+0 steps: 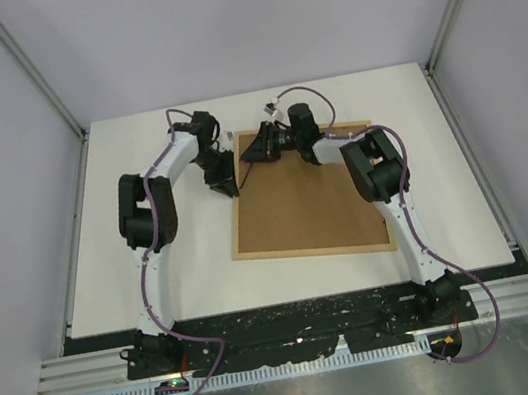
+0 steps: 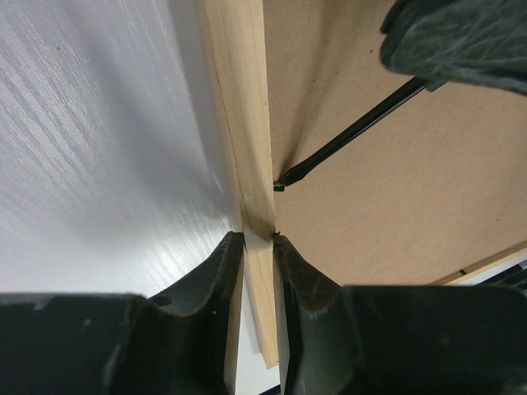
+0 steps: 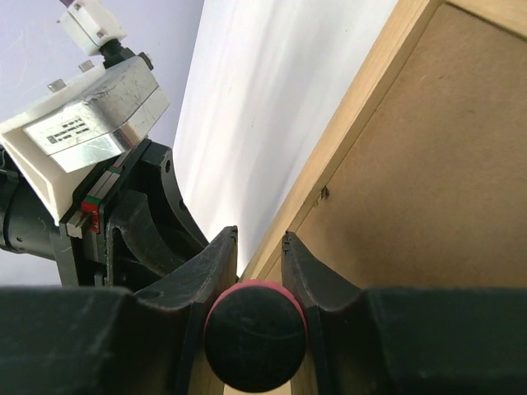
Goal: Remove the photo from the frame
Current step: Release the photo frame item from the photo frame.
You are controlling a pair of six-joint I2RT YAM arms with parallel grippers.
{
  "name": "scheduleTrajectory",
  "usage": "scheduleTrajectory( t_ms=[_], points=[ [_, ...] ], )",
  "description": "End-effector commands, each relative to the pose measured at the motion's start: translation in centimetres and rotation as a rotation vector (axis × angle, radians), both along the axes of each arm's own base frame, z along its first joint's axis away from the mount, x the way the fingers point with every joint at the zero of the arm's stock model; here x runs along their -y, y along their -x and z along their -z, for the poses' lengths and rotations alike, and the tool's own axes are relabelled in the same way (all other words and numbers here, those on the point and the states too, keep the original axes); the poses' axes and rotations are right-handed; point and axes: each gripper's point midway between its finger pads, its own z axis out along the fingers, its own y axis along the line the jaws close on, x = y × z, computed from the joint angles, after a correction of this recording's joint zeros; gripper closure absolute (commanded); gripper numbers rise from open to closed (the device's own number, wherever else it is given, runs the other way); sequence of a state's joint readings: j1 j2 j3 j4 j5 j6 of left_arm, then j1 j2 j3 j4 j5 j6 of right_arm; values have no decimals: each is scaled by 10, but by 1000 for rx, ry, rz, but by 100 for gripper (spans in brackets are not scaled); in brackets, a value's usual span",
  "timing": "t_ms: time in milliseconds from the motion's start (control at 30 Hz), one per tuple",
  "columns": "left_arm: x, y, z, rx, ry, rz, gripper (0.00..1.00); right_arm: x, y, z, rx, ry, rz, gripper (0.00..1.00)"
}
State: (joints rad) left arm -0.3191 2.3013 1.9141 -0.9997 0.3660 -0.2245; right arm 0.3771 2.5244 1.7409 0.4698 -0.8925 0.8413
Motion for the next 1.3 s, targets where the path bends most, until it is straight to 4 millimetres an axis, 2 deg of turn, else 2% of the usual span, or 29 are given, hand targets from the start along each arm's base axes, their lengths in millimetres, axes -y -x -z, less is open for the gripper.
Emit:
scheduleTrajectory(
  t_ms=[0, 233, 400, 567, 600, 633, 667, 767, 900, 1167, 1267],
  points=[
    [3, 0, 1, 6, 2, 11, 76, -14, 0, -13, 61, -21, -28, 92],
    [4, 3, 3, -8, 17, 7, 78, -21, 7, -11, 36, -43, -35, 92],
    [5, 4, 3, -10, 17, 7, 79, -27, 2, -13, 13, -46, -16, 92],
    [6, 7, 6, -17, 12, 6, 79, -31, -4, -6, -114, 42, 84, 92],
    [6, 7, 6, -14, 13, 6, 79, -35, -5, -11, -99, 73, 84, 92],
    [6, 6, 6, -13, 12, 4, 79, -33, -5, -3, -134, 132, 115, 92],
    [6, 7, 6, -17, 13, 3, 79, -38, -11, -11, -90, 161, 134, 92],
    [6, 7, 6, -14, 11, 1, 79, -37, -7, -16, -93, 271, 160, 92],
    [6, 6, 6, -11, 10, -4, 79, -41, -5, -35, -18, 345, 187, 92],
    [5, 2, -2, 16, 7, -7, 79, -39, -2, -40, 15, 404, 224, 92],
    [3, 1, -6, 31, -2, -9, 75, -41, -1, -50, 25, 412, 238, 92]
  ],
)
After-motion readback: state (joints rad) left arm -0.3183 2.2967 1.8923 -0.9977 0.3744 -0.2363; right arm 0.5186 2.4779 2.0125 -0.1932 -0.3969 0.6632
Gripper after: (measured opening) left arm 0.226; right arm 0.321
